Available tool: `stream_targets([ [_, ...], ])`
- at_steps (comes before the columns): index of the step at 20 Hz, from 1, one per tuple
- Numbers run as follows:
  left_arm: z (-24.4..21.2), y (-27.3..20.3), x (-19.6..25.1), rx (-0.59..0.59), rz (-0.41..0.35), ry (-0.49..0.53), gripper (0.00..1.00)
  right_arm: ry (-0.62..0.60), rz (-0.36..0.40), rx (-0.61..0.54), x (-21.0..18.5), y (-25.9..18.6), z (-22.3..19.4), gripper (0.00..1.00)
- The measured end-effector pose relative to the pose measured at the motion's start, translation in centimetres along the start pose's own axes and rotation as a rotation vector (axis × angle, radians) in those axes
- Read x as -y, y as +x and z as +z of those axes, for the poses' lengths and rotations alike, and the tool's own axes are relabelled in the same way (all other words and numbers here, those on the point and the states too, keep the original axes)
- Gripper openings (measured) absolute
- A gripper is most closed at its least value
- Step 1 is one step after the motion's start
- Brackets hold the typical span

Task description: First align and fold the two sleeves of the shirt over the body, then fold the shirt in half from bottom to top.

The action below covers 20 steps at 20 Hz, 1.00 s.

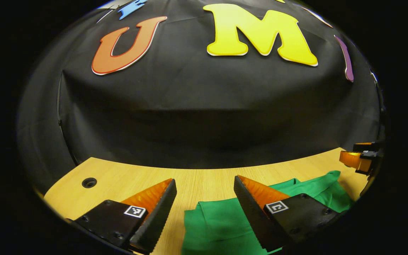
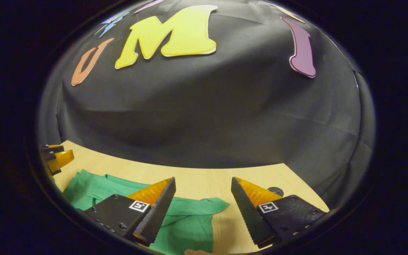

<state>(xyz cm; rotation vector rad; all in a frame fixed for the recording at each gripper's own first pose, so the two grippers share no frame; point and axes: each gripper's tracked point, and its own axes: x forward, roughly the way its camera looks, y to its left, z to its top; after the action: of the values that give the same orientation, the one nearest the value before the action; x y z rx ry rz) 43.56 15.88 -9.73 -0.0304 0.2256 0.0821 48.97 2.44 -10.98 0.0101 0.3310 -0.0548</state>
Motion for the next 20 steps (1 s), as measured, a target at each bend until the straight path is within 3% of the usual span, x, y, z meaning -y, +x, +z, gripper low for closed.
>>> stream_targets([
  [4,-1.1,-1.5,-0.8,0.023,0.041,0.011,1.0,-0.042,-0.008,0.026,-0.3,-3.1,0.3,0.95],
  [8,-3.7,-4.4,-1.2,0.053,0.085,-0.059,1.0,-0.072,0.016,0.041,-1.2,-6.5,-1.1,0.95],
  [11,-4.5,-7.5,-1.8,0.087,0.128,0.008,1.0,-0.094,0.024,0.057,-1.7,-9.0,-1.9,0.96],
  [14,-4.5,-11.1,-2.8,0.152,0.166,0.029,1.0,-0.126,0.092,0.11,-2.7,-12.8,-3.9,0.95],
  [20,-7.0,-17.9,-2.6,0.149,0.184,0.006,1.0,-0.129,0.137,0.11,-3.1,-18.8,-8.9,0.94],
])
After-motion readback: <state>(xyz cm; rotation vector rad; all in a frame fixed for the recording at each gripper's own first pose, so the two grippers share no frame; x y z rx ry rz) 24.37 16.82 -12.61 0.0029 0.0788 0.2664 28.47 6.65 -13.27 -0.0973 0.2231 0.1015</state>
